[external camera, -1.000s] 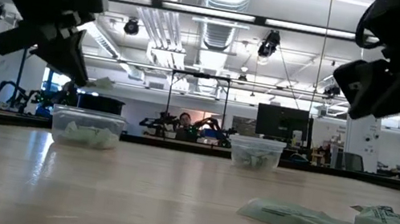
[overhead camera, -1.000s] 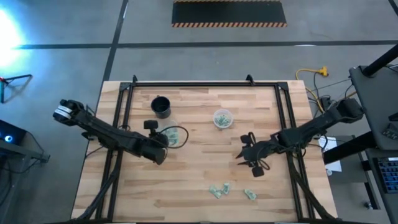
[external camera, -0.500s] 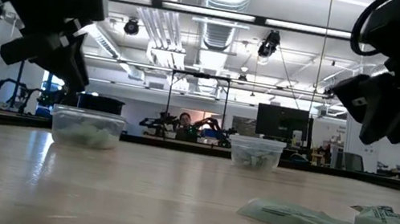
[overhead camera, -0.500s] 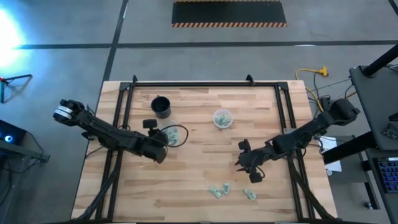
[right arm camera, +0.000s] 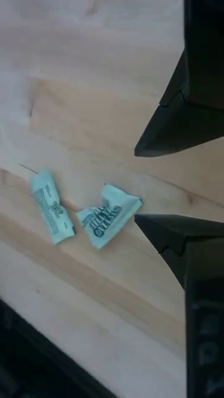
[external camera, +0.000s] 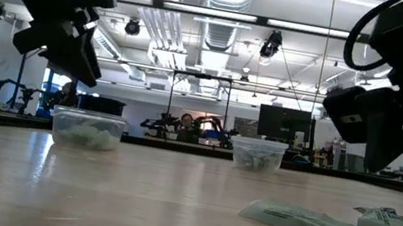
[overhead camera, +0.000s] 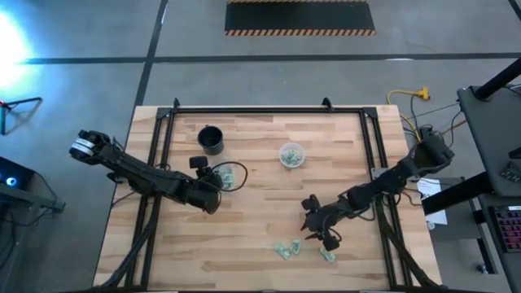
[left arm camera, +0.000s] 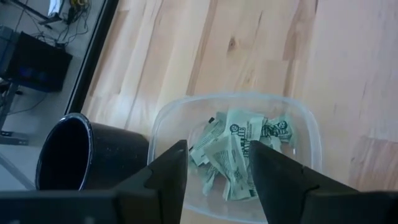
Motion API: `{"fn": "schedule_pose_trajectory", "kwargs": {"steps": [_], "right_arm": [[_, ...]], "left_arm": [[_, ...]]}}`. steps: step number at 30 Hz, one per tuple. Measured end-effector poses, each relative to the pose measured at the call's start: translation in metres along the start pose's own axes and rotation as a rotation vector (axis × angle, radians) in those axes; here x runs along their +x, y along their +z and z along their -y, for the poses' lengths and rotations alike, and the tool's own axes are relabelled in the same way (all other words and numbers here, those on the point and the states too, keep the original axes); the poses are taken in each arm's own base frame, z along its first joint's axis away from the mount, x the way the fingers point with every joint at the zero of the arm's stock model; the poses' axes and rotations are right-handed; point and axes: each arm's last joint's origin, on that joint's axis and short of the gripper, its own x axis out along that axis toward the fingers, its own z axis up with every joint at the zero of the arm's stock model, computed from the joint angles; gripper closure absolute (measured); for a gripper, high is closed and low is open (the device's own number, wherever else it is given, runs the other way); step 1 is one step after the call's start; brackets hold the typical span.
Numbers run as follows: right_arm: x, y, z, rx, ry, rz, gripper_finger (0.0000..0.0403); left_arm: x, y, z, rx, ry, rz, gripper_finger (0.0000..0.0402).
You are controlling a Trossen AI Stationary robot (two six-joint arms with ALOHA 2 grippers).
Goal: Pick and place items into bin
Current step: Put the stevia packet into the right transparent bin
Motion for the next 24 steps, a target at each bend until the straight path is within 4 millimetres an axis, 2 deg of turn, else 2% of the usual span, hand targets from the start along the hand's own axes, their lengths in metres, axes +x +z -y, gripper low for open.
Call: {"fn": "schedule_pose_trajectory", "kwargs": {"steps": [13, 24], "right_arm": [[0.033, -0.004, 0.002, 0.018, 0.014, -0.025, 0.0198], [0.037, -0.004, 0.000, 0.022, 0.031, -0.032, 0.0197]], "left_arm": [[0.001, 0.001, 0.001, -0.012, -0.006, 0.014, 0.0246], [0.001, 0.001, 0.001, -0.013, -0.007, 0.015, 0.0246]]}}
